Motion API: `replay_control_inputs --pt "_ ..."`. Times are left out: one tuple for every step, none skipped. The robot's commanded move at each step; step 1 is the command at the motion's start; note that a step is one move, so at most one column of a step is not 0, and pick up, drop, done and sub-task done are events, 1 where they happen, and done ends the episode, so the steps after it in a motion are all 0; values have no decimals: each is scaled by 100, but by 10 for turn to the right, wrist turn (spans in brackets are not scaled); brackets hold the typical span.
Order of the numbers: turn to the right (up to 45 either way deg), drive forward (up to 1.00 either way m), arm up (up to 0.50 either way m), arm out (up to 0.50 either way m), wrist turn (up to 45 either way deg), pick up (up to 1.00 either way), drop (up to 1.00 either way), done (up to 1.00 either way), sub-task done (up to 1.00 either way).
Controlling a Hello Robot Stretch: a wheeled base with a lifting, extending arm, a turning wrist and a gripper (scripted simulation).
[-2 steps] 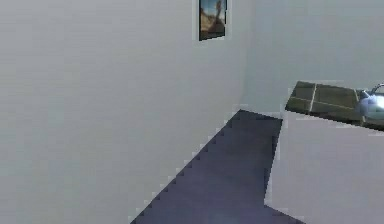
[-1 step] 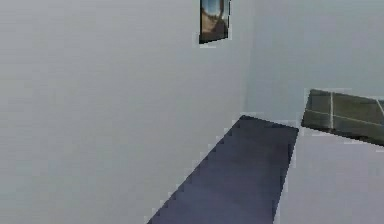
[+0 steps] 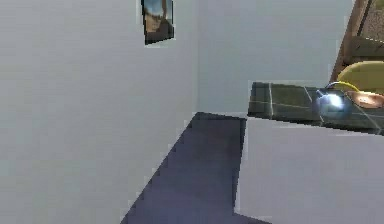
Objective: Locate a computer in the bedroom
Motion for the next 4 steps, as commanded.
replay_control_inputs --pt "0 100 0 0 0 0 0 0 0" --pt "240 0 0 0 0 0 0 0 0" --pt "0 10 0 0 0 0 0 0 0" --pt "-30 0 0 0 0 0 0 0 0"
